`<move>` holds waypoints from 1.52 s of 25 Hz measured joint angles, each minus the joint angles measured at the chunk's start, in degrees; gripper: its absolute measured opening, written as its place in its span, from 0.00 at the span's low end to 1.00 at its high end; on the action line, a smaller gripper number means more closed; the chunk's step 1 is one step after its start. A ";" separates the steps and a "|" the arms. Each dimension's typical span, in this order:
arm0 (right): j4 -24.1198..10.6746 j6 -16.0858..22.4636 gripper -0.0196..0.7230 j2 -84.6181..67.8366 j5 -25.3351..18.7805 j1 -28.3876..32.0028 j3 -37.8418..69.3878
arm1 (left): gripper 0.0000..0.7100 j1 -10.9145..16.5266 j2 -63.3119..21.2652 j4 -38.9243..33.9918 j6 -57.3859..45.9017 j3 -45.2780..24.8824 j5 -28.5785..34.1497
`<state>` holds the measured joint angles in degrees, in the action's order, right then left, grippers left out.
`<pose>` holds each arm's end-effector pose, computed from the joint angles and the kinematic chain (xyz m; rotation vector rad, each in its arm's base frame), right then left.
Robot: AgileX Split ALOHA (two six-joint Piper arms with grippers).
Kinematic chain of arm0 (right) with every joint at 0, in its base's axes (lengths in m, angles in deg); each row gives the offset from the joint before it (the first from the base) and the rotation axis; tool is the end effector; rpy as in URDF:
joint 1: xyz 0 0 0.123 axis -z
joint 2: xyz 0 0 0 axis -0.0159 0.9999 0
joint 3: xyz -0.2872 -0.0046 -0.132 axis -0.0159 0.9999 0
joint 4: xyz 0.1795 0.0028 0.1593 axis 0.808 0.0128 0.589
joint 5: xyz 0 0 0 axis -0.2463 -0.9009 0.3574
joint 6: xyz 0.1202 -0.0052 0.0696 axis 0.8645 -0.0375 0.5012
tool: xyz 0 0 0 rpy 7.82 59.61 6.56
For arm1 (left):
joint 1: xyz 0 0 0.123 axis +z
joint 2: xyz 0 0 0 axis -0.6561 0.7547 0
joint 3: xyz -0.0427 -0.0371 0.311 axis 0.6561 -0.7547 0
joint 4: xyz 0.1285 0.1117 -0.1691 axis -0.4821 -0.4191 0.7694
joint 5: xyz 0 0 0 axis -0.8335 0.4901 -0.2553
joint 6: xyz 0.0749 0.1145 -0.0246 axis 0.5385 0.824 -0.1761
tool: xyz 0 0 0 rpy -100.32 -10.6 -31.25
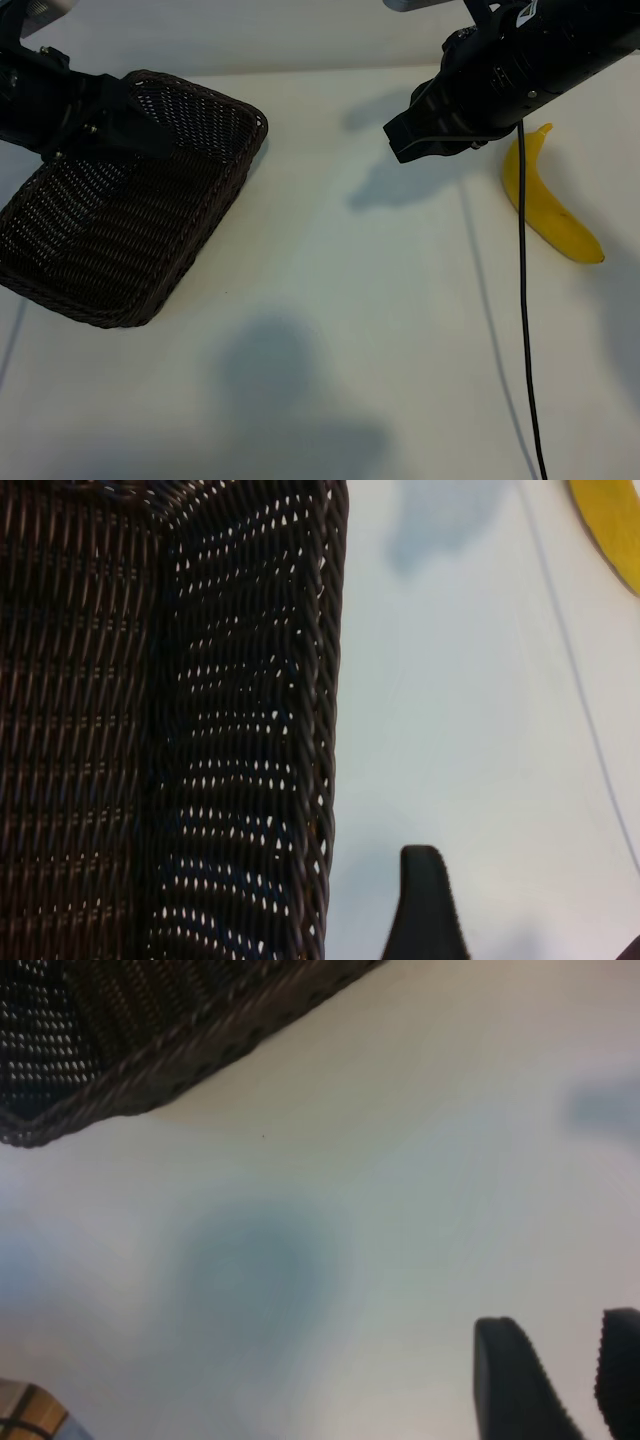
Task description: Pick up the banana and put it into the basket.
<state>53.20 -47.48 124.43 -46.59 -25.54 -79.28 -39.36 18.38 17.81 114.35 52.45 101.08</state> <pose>0.2994 0.2053 0.3085 -0.7679 2.5123 0.6375 0.3262 -0.0694 0.2855 0.2188 2.6117 -0.7835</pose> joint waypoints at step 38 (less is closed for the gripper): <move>0.00 0.90 0.37 0.00 0.21 0.00 0.00 | 0.73 0.25 -19.97 -2.41 -11.41 0.18 3.10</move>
<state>53.20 -46.58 124.43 -46.38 -25.54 -79.28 -39.10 -1.59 15.40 102.94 52.63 104.18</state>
